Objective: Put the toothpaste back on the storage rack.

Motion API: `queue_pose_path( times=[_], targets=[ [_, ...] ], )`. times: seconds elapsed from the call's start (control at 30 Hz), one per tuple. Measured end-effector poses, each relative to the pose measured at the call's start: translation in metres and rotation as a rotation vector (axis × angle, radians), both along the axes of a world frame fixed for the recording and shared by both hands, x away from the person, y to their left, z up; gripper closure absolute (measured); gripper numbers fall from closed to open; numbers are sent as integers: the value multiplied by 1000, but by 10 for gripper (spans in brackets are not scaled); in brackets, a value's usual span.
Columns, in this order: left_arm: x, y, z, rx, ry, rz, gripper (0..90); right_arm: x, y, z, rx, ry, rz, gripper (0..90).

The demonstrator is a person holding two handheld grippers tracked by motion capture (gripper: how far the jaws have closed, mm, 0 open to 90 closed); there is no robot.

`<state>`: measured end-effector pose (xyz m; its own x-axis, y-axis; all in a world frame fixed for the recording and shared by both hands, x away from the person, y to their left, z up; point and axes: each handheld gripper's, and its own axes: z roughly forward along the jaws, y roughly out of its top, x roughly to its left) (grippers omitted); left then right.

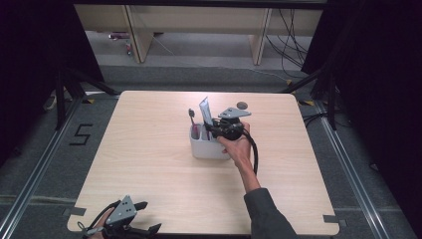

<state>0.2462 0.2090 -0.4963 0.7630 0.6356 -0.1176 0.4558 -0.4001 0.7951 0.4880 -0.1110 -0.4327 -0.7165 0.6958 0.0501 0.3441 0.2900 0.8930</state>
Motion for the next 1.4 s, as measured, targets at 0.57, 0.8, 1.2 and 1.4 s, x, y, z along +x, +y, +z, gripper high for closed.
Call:
queue_pose_path(
  times=[0.57,0.8,1.2,1.4],
  targets=[
    [0,0,0,-8,-4,-6,165,-6,-9,12,82,-9,-17,586],
    [0,0,0,-14,-9,2,165,-11,-15,18,91,-23,0,572],
    [0,0,0,-14,-13,9,165,-20,-22,28,88,-28,5,547],
    [0,0,0,-14,-13,7,165,-25,-27,32,94,-24,-10,540]
  ],
)
